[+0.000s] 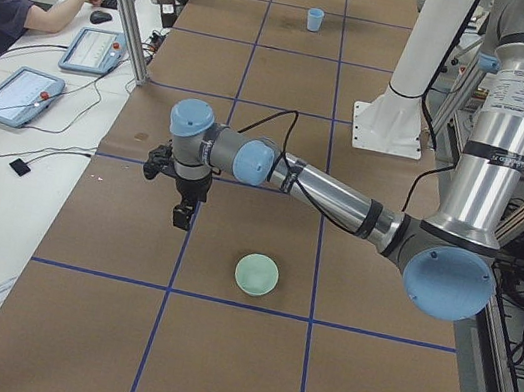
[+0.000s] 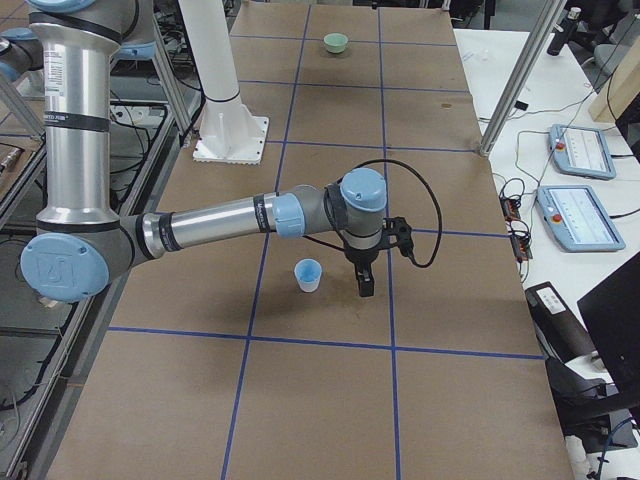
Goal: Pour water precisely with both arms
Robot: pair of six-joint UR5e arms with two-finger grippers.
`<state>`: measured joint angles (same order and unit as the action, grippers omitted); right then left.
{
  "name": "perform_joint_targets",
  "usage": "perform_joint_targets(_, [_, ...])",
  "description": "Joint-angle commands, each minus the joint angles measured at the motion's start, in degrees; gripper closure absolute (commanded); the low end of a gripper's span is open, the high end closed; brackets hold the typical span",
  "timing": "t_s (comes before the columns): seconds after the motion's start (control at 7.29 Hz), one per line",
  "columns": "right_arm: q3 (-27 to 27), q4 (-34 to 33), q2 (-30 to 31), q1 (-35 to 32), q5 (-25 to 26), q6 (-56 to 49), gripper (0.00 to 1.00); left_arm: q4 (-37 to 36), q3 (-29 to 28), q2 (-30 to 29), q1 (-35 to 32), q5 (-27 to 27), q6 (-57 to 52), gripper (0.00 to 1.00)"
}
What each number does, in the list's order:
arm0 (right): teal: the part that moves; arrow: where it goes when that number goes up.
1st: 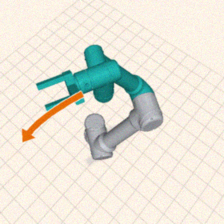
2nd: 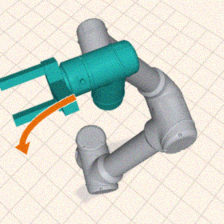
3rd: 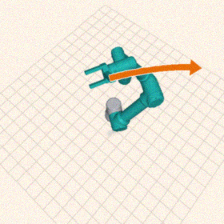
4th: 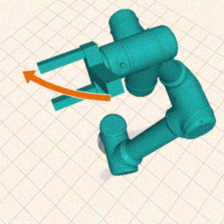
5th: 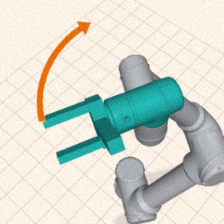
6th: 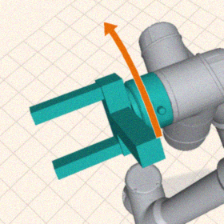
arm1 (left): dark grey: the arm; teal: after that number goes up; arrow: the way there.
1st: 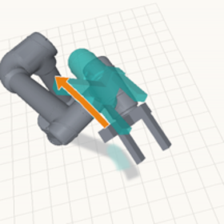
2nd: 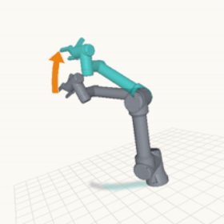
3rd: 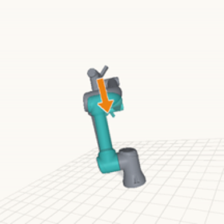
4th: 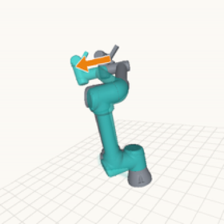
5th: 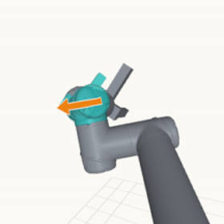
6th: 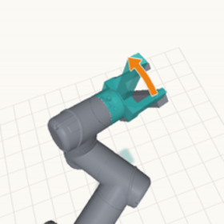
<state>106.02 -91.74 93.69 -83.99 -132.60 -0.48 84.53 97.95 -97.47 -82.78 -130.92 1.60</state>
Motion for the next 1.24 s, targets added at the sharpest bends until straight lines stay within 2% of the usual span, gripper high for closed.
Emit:
perform_joint_targets(0.0, [-2.3,-0.3,0.6,-1.4,-0.1,-2.9,0.00,0.1,-5.9,2.2,-7.3,-0.3,-12.2,0.00])
perform_joint_targets(0.14, [-4.7,-0.1,0.6,-2.7,-3.8,-3.1,0.00,1.6,-9.1,3.1,-9.1,-1.8,-15.5,0.00])
perform_joint_targets(0.27, [-4.9,-0.3,0.7,-3.4,-4.8,-3.2,0.00,2.3,-9.5,3.2,-9.1,-2.7,-15.0,0.00])
perform_joint_targets(1.1, [-5.1,-0.4,3.0,-4.6,-4.8,-3.2,0.00,4.1,-8.1,4.5,-8.8,-2.8,-5.4,0.00])
